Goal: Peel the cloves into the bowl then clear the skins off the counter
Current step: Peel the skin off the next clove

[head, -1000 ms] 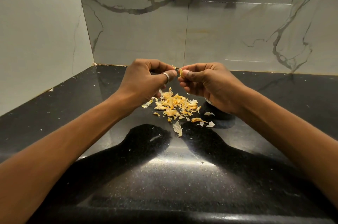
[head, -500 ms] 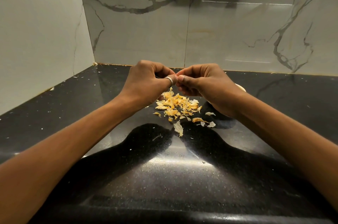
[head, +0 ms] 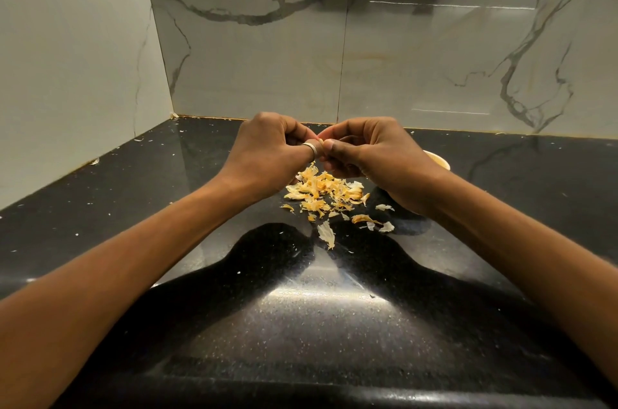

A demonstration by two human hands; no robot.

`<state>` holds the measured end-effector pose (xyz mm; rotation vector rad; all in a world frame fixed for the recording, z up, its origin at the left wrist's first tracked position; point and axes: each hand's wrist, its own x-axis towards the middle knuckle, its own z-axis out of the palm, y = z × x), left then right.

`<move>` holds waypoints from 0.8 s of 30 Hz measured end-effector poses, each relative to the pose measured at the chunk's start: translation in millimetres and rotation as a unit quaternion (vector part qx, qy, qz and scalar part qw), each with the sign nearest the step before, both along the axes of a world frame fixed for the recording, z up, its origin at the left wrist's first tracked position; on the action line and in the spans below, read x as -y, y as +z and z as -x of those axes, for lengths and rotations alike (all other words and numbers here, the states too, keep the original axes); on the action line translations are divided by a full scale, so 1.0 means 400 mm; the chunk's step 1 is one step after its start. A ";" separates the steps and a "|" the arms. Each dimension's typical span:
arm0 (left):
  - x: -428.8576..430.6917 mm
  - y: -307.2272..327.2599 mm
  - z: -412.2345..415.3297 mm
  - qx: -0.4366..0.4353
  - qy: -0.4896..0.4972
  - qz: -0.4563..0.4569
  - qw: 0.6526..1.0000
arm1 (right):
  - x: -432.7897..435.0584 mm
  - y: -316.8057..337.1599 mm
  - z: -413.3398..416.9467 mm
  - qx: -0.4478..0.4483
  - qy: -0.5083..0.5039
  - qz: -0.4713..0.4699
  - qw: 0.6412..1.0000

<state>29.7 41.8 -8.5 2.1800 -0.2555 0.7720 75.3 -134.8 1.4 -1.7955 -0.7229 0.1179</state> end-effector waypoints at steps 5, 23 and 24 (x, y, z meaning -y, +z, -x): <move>0.000 0.001 0.002 0.007 0.010 -0.021 1.000 | -0.001 -0.002 -0.002 0.003 0.011 -0.001 1.000; -0.003 0.005 0.003 0.010 0.029 -0.026 0.999 | 0.009 0.004 -0.014 -0.036 0.003 -0.040 0.999; -0.003 0.005 0.002 0.009 0.032 -0.021 0.999 | 0.009 0.005 -0.014 -0.036 0.002 -0.041 0.998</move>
